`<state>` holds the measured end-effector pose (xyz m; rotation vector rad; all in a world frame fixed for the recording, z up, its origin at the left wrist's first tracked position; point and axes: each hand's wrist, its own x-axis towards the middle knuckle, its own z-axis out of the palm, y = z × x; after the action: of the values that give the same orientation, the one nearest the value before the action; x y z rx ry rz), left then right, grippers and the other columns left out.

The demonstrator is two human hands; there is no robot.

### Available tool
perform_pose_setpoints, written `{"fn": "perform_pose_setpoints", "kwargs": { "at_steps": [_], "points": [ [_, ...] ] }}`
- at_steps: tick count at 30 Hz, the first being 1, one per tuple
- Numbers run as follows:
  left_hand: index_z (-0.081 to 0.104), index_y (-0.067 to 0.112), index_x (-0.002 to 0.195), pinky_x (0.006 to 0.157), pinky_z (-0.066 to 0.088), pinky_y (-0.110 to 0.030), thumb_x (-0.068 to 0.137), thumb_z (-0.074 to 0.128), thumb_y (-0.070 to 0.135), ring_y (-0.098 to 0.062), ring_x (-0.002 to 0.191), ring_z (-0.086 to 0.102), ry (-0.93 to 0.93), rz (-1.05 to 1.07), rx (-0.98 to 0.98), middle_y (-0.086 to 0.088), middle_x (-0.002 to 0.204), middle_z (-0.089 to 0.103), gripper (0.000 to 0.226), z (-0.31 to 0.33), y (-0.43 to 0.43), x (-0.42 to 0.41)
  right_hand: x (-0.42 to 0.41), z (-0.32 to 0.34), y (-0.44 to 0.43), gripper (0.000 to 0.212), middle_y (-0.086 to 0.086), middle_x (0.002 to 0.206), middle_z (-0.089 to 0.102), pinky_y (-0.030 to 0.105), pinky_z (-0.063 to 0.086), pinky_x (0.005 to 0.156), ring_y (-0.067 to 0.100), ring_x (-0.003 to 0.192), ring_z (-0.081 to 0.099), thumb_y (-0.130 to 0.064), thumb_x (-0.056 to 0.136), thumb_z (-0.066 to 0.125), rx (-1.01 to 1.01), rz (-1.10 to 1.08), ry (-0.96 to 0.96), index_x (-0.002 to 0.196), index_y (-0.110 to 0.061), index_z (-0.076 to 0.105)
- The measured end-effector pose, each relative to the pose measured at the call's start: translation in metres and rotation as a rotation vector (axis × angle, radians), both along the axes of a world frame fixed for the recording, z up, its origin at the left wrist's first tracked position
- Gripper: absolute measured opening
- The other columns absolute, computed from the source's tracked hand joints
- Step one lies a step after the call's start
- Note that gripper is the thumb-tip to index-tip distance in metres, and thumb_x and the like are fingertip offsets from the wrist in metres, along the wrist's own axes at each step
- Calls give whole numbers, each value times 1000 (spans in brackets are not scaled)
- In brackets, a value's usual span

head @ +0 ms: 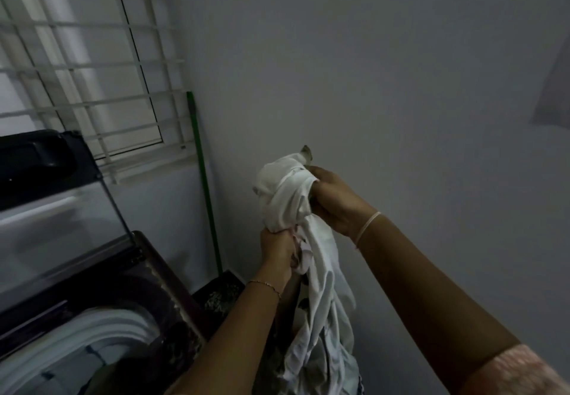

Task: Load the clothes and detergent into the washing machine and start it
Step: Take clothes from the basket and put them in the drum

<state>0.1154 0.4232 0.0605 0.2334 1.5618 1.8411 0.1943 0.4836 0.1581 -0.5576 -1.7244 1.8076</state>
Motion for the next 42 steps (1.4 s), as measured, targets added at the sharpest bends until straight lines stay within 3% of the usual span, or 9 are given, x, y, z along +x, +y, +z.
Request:
{"fn": "perform_pose_setpoints", "kwargs": {
  "at_steps": [8,13,18,23,25,28,31,36,42],
  "points": [
    [64,2,117,81,56,-42,81,63,30,-32,91,69,-378,-25,233,-16,110,68,45,23,7,-7,30,-87,13,134,-12,150,26,34,33,114,6,137,31,-49,48,92,410,28,-397,150,-30,7],
    [74,3,60,91,43,-42,98,42,30,-27,81,60,-365,-197,205,-14,71,72,57,43,10,-10,27,-114,13,120,-9,139,42,9,47,89,-9,120,46,-26,51,91,230,-42,-154,143,-26,15],
    [64,3,90,73,52,-39,96,50,27,-25,84,62,-414,-173,216,-14,77,72,28,48,16,-27,21,-97,25,67,3,125,59,10,49,84,-2,104,60,-13,72,74,260,-74,-116,131,-11,45],
    [62,0,104,69,57,-29,80,68,49,-21,80,71,-251,-36,60,-13,89,74,54,42,22,-50,6,-81,30,40,5,111,69,29,53,88,11,102,65,-29,78,57,274,-188,-80,112,-8,64],
    [30,2,144,95,51,-37,55,83,60,-28,125,52,-188,118,-150,-18,143,45,118,33,21,-57,-2,-73,35,46,6,105,70,37,53,89,17,100,66,-36,74,56,317,-249,-106,108,-6,67],
    [-10,2,150,118,16,-35,72,79,40,-31,147,5,284,398,-352,-16,159,-9,124,31,6,-54,-13,-61,43,56,2,105,72,43,52,92,17,100,66,-47,67,51,338,-293,-142,108,-13,68],
    [-3,10,152,118,12,-33,73,70,38,-27,147,10,720,250,-309,-12,160,2,111,18,9,-57,-23,-51,52,59,0,108,71,43,52,93,18,102,65,-48,64,50,341,-311,-185,112,-19,68],
    [-13,50,141,102,46,-47,44,83,54,-26,138,35,753,-305,-298,1,158,12,136,8,13,-65,-34,-26,50,35,2,88,69,14,53,69,5,76,63,-17,71,57,335,-181,-138,102,-7,69],
    [9,25,150,112,35,-32,35,85,67,-11,136,37,818,-373,-261,4,150,33,144,9,23,-63,-55,-3,42,31,-1,88,65,7,50,64,-2,73,63,9,88,48,327,-94,-68,114,-2,60]
  ]
}}
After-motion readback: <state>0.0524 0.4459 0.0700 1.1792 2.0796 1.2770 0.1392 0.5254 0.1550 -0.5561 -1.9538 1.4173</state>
